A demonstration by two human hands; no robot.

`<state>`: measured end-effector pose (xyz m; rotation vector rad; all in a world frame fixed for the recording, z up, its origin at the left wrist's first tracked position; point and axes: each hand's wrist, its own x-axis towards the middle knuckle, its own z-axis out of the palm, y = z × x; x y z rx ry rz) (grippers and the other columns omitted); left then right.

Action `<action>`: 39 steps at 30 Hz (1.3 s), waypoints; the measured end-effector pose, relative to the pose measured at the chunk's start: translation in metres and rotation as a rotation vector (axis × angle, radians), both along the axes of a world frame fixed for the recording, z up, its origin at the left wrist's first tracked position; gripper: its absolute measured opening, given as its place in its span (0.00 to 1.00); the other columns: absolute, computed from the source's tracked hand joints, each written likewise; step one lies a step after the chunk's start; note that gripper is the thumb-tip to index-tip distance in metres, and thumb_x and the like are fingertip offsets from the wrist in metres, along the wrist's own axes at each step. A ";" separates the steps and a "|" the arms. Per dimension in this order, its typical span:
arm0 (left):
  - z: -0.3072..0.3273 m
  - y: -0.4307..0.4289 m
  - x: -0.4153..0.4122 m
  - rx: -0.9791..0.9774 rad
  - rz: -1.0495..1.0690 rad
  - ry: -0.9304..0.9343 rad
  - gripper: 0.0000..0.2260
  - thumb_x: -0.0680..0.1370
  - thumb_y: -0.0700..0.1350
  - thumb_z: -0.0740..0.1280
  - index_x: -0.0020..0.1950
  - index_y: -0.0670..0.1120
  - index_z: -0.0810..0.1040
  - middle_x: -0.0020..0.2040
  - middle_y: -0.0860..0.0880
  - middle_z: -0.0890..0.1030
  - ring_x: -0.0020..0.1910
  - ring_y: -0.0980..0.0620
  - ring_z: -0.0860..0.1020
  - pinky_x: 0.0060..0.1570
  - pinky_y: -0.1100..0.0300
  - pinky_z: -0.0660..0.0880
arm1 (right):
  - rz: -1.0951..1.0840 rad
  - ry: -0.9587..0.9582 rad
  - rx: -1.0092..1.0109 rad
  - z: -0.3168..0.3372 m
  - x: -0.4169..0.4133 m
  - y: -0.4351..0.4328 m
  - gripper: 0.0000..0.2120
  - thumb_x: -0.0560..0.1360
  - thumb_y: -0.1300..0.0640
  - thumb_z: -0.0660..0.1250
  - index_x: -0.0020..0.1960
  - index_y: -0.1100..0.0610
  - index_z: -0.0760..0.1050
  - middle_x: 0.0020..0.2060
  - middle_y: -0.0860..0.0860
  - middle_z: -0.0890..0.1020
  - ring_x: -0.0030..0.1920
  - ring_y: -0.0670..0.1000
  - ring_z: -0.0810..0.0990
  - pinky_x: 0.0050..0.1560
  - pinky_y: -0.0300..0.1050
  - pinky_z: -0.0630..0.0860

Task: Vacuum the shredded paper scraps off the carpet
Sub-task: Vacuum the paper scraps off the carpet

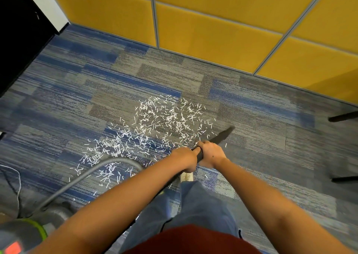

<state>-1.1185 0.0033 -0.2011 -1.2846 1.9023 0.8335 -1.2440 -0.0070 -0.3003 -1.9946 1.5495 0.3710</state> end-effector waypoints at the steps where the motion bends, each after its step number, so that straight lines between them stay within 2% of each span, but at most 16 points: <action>1: 0.000 0.002 0.002 -0.004 -0.006 -0.001 0.33 0.78 0.38 0.62 0.77 0.51 0.47 0.54 0.42 0.74 0.55 0.44 0.77 0.44 0.55 0.71 | -0.013 -0.007 0.012 -0.001 0.001 0.003 0.18 0.70 0.53 0.67 0.58 0.57 0.73 0.52 0.57 0.76 0.53 0.59 0.78 0.50 0.50 0.75; 9: -0.001 0.010 0.017 -0.003 0.100 0.007 0.35 0.78 0.39 0.62 0.78 0.50 0.43 0.59 0.43 0.74 0.56 0.45 0.76 0.45 0.55 0.72 | -0.008 -0.078 0.029 -0.001 0.019 0.001 0.14 0.70 0.57 0.66 0.55 0.56 0.73 0.49 0.57 0.77 0.53 0.58 0.76 0.50 0.50 0.76; 15: 0.004 0.004 0.023 -0.002 0.176 0.014 0.34 0.78 0.38 0.61 0.77 0.49 0.45 0.60 0.42 0.74 0.58 0.44 0.77 0.52 0.54 0.75 | 0.036 -0.083 0.008 -0.001 0.032 -0.012 0.14 0.71 0.55 0.65 0.55 0.57 0.72 0.51 0.57 0.77 0.55 0.58 0.75 0.52 0.53 0.76; 21: 0.004 0.000 0.017 0.003 0.156 0.003 0.33 0.78 0.37 0.61 0.77 0.50 0.47 0.58 0.43 0.76 0.55 0.45 0.77 0.48 0.55 0.75 | 0.048 -0.048 0.013 -0.001 0.023 -0.014 0.15 0.72 0.55 0.65 0.57 0.58 0.72 0.52 0.57 0.77 0.54 0.58 0.77 0.50 0.49 0.75; 24: 0.003 0.003 0.011 0.003 0.132 0.001 0.33 0.78 0.38 0.61 0.77 0.50 0.46 0.59 0.42 0.75 0.56 0.44 0.76 0.50 0.54 0.75 | 0.042 -0.044 -0.001 -0.002 0.016 -0.009 0.16 0.72 0.55 0.65 0.58 0.58 0.71 0.52 0.57 0.77 0.53 0.58 0.77 0.48 0.49 0.74; 30: 0.004 0.011 0.026 -0.005 0.132 -0.017 0.33 0.78 0.38 0.62 0.77 0.49 0.47 0.57 0.43 0.75 0.55 0.45 0.77 0.44 0.56 0.72 | 0.032 -0.102 0.005 0.001 0.032 -0.002 0.12 0.69 0.56 0.66 0.53 0.57 0.73 0.47 0.56 0.78 0.50 0.58 0.78 0.50 0.51 0.78; 36: 0.003 0.034 0.049 -0.010 0.195 -0.019 0.34 0.79 0.43 0.62 0.78 0.48 0.44 0.61 0.42 0.74 0.57 0.44 0.76 0.47 0.55 0.72 | 0.089 -0.151 0.008 0.001 0.063 0.010 0.14 0.70 0.57 0.67 0.54 0.58 0.74 0.49 0.56 0.77 0.53 0.56 0.75 0.52 0.51 0.76; 39: 0.002 0.044 0.067 0.029 0.250 -0.016 0.34 0.78 0.40 0.62 0.77 0.48 0.44 0.59 0.42 0.74 0.55 0.44 0.77 0.50 0.53 0.75 | 0.140 -0.125 0.009 0.002 0.081 0.017 0.12 0.71 0.56 0.66 0.53 0.57 0.72 0.48 0.55 0.77 0.53 0.56 0.75 0.52 0.51 0.77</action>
